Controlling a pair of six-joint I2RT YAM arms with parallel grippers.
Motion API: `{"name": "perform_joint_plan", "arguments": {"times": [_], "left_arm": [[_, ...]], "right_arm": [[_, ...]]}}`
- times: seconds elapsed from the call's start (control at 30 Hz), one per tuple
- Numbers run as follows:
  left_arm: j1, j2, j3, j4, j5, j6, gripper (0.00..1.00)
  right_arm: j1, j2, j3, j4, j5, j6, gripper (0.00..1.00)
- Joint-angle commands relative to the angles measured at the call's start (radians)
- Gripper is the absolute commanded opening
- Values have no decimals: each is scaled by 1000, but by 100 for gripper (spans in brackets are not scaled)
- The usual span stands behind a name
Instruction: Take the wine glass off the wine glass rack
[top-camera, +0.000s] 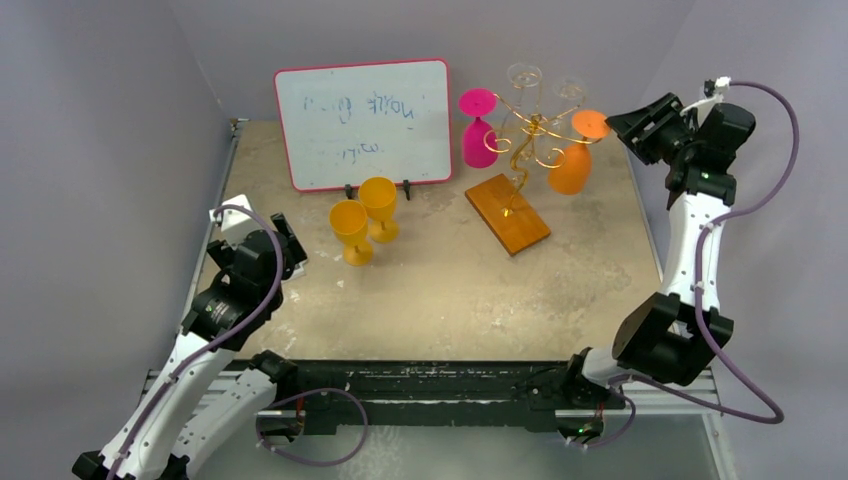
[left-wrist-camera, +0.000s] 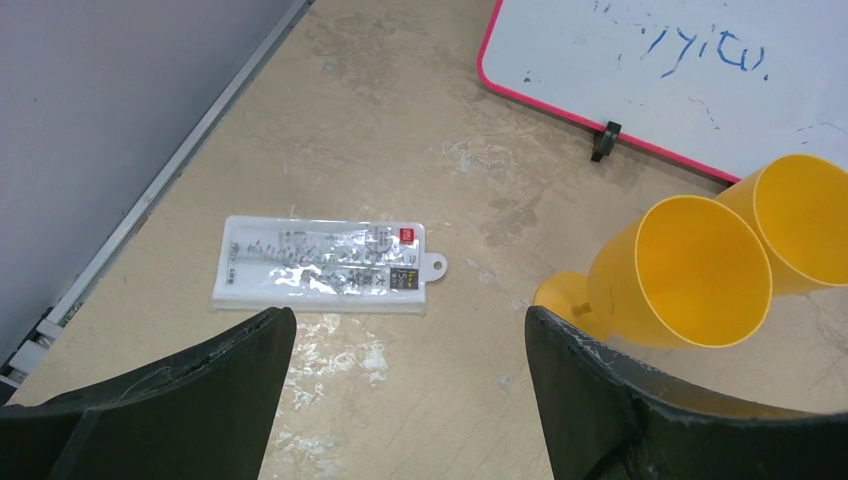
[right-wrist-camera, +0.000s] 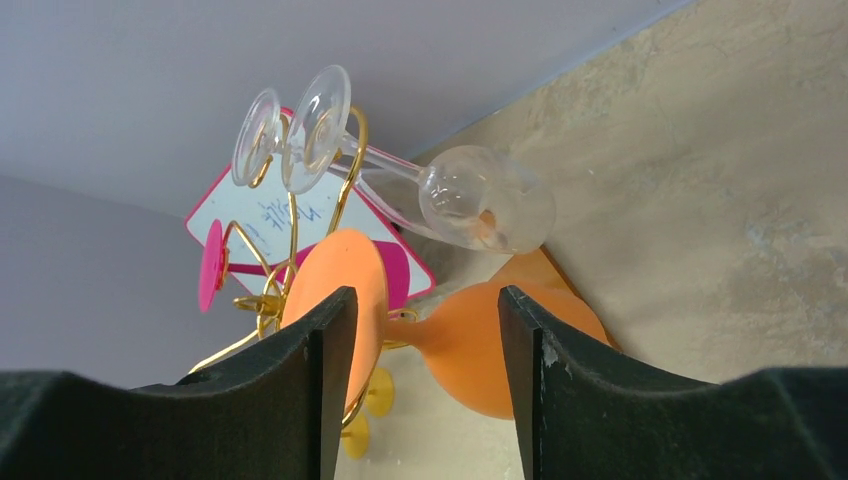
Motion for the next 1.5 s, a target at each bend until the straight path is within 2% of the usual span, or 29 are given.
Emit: {"name": "perform_joint_plan", "arguments": {"times": [0.0, 0.13, 0.4, 0.6, 0.9, 1.03, 1.17, 1.47], "left_arm": [[3, -2, 3, 41, -10, -4, 84], [3, -3, 2, 42, -10, -4, 84], [4, -15, 7, 36, -25, -5, 84], [4, -33, 0, 38, -26, -6, 84], [4, -25, 1, 39, -24, -5, 83], [4, -26, 0, 40, -24, -5, 83], [4, -24, 1, 40, -24, -5, 83], [4, -25, 1, 38, -24, -7, 83]], "right_arm": [[-1, 28, 65, 19, -75, 8, 57], [1, 36, 58, 50, -124, 20, 55], [2, 27, 24, 61, -162, 26, 44], [4, 10, -2, 87, -175, 56, 41], [6, -12, -8, 85, -177, 59, 41], [10, -10, -3, 67, -165, 48, 48], [18, 3, 16, 37, -155, 24, 48], [36, 1, 21, 4, -74, 5, 33]]}}
